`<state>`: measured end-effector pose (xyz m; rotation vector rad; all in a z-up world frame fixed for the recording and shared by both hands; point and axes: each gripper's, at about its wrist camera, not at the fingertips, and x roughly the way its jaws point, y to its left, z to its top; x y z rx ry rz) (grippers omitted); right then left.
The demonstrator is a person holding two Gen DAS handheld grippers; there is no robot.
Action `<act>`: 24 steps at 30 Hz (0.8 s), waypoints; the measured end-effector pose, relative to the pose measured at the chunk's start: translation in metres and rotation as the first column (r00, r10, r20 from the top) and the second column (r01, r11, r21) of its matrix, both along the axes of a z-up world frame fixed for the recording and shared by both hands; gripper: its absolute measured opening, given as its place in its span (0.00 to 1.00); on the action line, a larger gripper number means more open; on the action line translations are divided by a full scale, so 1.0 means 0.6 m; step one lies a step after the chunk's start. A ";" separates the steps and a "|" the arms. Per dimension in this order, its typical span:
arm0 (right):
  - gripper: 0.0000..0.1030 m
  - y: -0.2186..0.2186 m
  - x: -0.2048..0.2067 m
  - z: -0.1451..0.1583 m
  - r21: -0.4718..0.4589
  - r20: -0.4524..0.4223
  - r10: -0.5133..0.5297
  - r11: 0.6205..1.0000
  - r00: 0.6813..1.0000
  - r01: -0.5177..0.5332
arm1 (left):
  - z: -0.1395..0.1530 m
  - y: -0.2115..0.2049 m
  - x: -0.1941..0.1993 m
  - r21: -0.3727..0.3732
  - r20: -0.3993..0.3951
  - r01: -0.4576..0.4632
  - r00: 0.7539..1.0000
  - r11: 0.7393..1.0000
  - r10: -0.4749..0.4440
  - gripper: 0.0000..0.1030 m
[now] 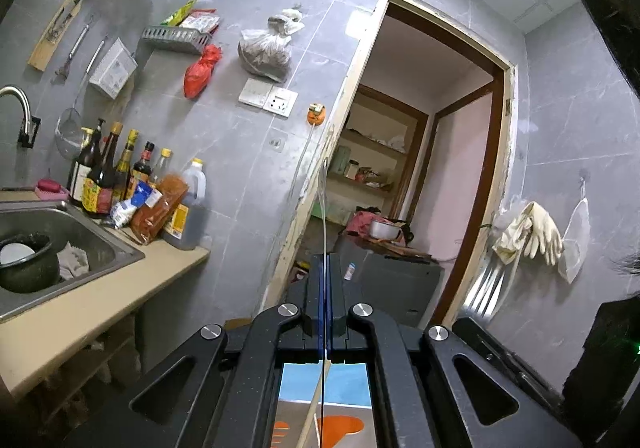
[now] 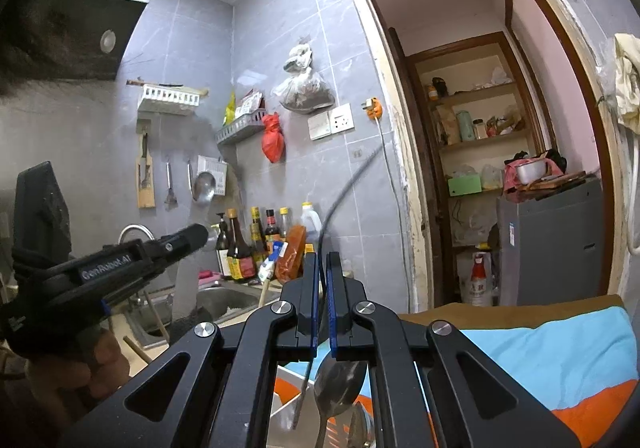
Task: Organize utensils
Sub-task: 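Carry the knife and fork over the white caddy with both grippers, then lower the knife and fork into the caddy and open both grippers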
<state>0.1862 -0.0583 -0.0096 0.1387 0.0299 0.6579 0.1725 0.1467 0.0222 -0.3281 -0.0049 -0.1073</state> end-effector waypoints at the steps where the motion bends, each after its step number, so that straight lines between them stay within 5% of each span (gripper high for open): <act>1: 0.02 0.002 0.000 0.000 -0.011 -0.008 0.001 1.000 1.000 -0.002 | -0.001 -0.003 -0.001 0.008 0.002 0.001 1.000 1.000 -0.001 0.00; 10: 0.03 0.005 -0.005 0.000 -0.042 -0.011 0.009 0.999 1.000 -0.009 | -0.012 -0.019 -0.002 0.054 0.000 0.009 1.000 0.999 -0.009 0.00; 24: 0.06 0.004 -0.005 -0.006 -0.052 -0.069 0.033 0.998 0.997 -0.036 | -0.039 -0.006 -0.003 0.046 -0.108 0.042 0.994 0.998 -0.037 0.02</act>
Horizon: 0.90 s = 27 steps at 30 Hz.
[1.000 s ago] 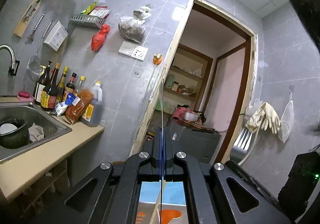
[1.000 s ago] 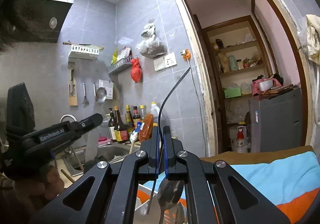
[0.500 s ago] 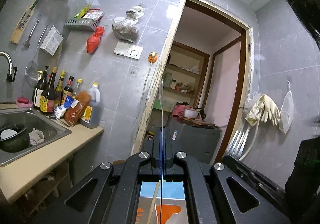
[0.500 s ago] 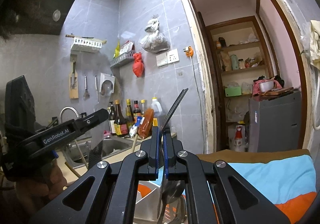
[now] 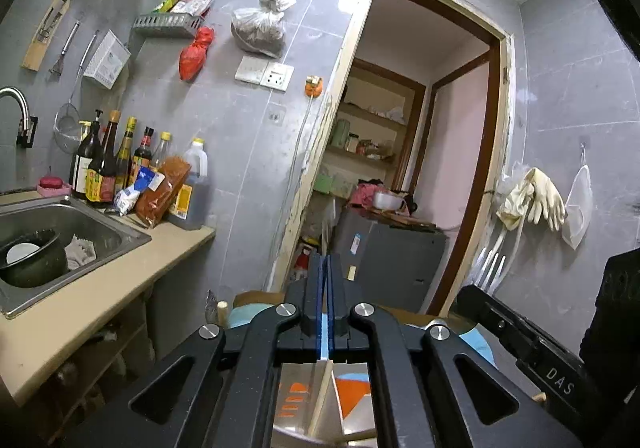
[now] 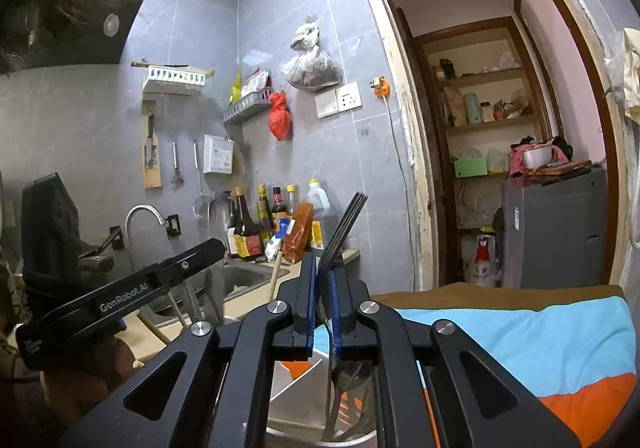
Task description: Organize utensils
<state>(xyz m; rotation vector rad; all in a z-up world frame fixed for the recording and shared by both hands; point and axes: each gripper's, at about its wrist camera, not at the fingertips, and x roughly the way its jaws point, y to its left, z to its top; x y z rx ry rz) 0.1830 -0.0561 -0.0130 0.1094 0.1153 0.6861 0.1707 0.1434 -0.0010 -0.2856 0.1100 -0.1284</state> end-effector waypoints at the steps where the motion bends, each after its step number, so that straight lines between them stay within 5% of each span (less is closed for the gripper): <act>1: 0.07 0.000 0.000 0.000 -0.002 -0.006 0.001 1.000 1.000 -0.001 | -0.001 0.002 0.001 -0.004 -0.016 0.004 1.000 1.000 -0.004 0.05; 9: 0.17 -0.007 -0.002 0.016 0.004 -0.031 0.000 1.000 1.000 0.000 | 0.019 0.003 -0.007 -0.021 -0.058 0.022 0.998 1.000 -0.023 0.12; 15: 0.21 -0.023 -0.008 0.037 0.011 -0.064 -0.043 0.999 0.997 0.044 | 0.039 -0.007 -0.015 -0.007 -0.094 0.039 0.995 0.999 -0.039 0.29; 20: 0.36 -0.048 -0.020 0.049 0.002 -0.112 -0.118 0.993 0.987 0.119 | 0.049 -0.022 -0.024 0.017 -0.142 0.053 0.989 0.998 -0.050 0.40; 27: 0.58 -0.089 -0.047 0.060 -0.029 -0.165 -0.224 0.974 0.960 0.223 | 0.055 -0.050 -0.045 0.066 -0.210 0.031 0.978 0.997 -0.017 0.77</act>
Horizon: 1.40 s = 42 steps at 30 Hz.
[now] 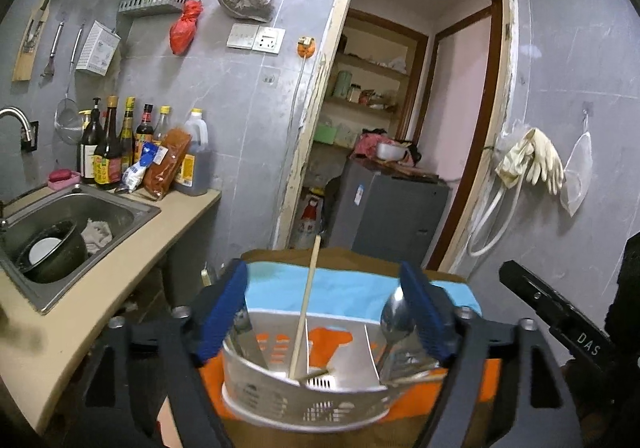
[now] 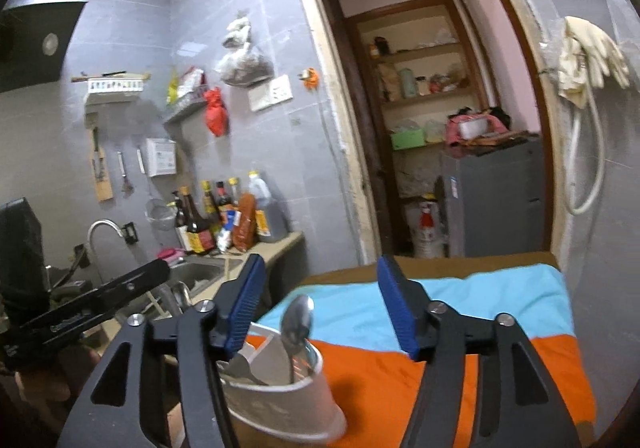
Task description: Organize utensils
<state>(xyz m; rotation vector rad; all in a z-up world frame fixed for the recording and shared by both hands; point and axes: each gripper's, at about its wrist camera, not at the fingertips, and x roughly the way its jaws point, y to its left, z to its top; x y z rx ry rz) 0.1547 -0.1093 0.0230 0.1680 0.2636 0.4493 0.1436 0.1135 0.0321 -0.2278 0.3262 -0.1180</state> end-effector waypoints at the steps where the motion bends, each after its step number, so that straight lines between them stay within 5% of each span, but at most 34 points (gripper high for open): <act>1: 0.60 -0.005 -0.003 0.000 -0.007 -0.015 -0.013 1.000 1.000 0.013 | -0.001 -0.004 -0.004 0.012 -0.008 -0.005 1.000 1.000 0.005 0.81; 4: 0.75 -0.024 -0.017 0.000 -0.019 -0.052 -0.061 0.998 0.997 0.060 | -0.006 -0.017 -0.016 0.053 -0.034 -0.017 0.999 0.998 0.019 0.83; 14: 0.98 -0.082 -0.101 0.021 -0.058 -0.059 -0.169 0.984 0.984 0.166 | -0.007 -0.045 -0.105 0.033 -0.043 -0.081 0.996 0.996 0.082 0.90; 42: 1.00 -0.139 -0.363 0.034 -0.114 -0.067 -0.162 0.981 0.984 0.154 | 0.012 -0.123 -0.383 0.148 -0.014 -0.147 0.989 0.978 0.150 0.92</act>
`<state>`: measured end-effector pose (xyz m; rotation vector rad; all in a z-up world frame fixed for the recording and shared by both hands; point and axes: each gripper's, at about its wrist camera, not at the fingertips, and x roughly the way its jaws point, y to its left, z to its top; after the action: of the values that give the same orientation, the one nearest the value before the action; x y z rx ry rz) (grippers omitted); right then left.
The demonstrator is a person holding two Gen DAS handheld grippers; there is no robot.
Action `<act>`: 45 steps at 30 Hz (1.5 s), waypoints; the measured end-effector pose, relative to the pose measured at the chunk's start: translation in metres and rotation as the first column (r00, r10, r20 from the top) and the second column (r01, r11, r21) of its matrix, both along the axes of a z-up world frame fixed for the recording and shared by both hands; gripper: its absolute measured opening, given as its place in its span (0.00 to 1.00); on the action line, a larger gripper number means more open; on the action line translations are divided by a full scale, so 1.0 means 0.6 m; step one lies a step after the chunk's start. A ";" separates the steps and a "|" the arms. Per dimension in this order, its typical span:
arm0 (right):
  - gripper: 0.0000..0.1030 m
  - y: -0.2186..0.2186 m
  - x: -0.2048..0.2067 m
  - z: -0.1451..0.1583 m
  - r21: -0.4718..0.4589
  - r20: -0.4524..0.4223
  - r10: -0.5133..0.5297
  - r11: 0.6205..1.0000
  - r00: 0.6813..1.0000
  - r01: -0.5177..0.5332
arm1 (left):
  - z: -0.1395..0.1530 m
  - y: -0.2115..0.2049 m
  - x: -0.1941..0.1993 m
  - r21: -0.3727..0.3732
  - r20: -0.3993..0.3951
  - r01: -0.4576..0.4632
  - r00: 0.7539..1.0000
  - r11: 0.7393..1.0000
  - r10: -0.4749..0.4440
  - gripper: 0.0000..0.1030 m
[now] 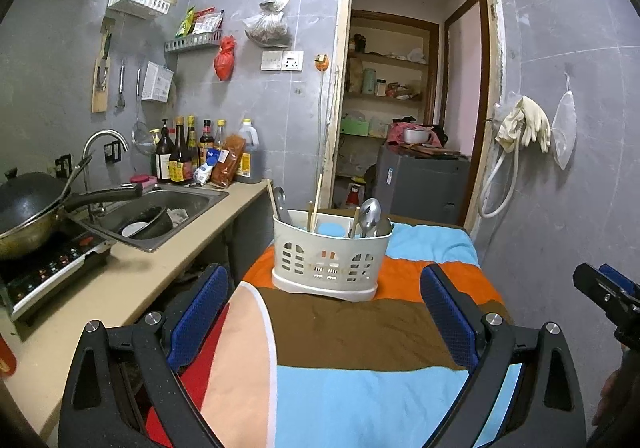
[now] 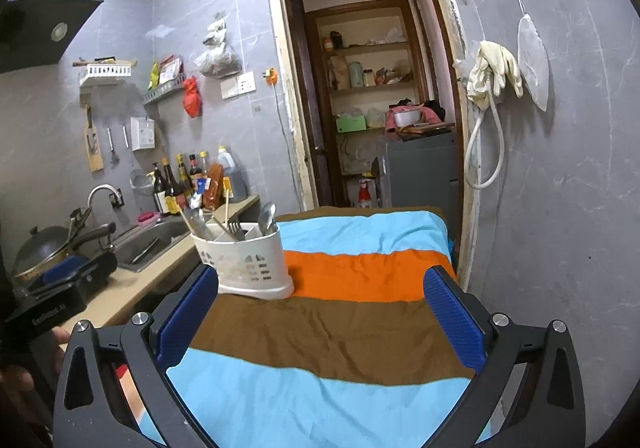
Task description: Organize utensils
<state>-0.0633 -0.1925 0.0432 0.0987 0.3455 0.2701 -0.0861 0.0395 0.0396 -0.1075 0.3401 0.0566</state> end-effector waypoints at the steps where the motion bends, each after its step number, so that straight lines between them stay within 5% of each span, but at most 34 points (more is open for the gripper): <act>1: 1.00 0.002 -0.004 0.000 -0.001 -0.006 -0.003 1.000 1.000 0.003 | -0.001 0.002 -0.003 0.000 0.000 -0.001 1.000 1.000 0.001 0.92; 18: 1.00 0.008 -0.011 -0.005 -0.079 -0.051 -0.155 0.986 0.987 0.150 | -0.001 0.001 -0.007 0.056 -0.016 -0.035 0.999 0.998 0.035 0.92; 45: 1.00 0.005 -0.012 -0.005 -0.092 -0.058 -0.150 0.985 0.987 0.144 | -0.006 -0.002 -0.002 0.049 -0.024 -0.038 0.999 0.998 0.039 0.92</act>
<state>-0.0708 -0.1897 0.0400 0.0460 0.4117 0.1053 -0.0874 0.0382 0.0358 -0.0654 0.3618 0.1043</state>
